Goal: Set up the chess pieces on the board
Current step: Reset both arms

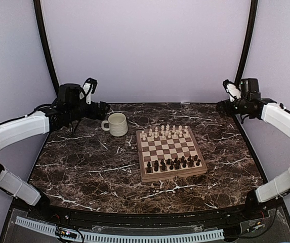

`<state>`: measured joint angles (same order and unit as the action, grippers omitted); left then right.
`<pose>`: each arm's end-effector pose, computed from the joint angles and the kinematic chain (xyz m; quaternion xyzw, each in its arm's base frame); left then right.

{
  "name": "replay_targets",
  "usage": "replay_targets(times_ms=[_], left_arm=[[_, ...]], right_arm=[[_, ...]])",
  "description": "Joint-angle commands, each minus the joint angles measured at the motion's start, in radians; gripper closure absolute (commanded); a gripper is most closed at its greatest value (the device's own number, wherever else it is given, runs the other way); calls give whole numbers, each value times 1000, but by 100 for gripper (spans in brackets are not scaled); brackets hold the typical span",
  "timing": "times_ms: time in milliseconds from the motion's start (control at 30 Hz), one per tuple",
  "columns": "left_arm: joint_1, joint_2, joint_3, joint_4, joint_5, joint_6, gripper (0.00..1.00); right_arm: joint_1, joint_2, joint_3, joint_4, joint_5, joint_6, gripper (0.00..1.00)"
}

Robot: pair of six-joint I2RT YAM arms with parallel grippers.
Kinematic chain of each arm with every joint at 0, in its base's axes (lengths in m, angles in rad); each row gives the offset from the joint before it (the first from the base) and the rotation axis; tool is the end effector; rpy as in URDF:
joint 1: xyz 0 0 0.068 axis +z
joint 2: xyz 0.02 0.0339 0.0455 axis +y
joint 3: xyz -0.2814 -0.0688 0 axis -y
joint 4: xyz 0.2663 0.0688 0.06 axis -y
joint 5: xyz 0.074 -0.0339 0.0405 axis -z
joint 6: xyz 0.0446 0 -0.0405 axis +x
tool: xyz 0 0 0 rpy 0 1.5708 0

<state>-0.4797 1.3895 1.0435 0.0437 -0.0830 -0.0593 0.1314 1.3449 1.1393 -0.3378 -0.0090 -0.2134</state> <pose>0.3150 -0.1597 0.3212 0.1439 0.7922 -0.1254 0.5796 0.3285 0.0438 0.3308 -0.1516 0.8576 -0.0162 0.4911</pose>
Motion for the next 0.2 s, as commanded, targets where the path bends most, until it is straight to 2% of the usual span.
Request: replay_targets(times_ms=[0,167], left_arm=[[7,5,22,-3,-38,16,1],[7,18,12,4,-62,43,1]], right_arm=[[-13,-13,-120,203,102,120,1],[-28,-45,-152,240,43,126,2]])
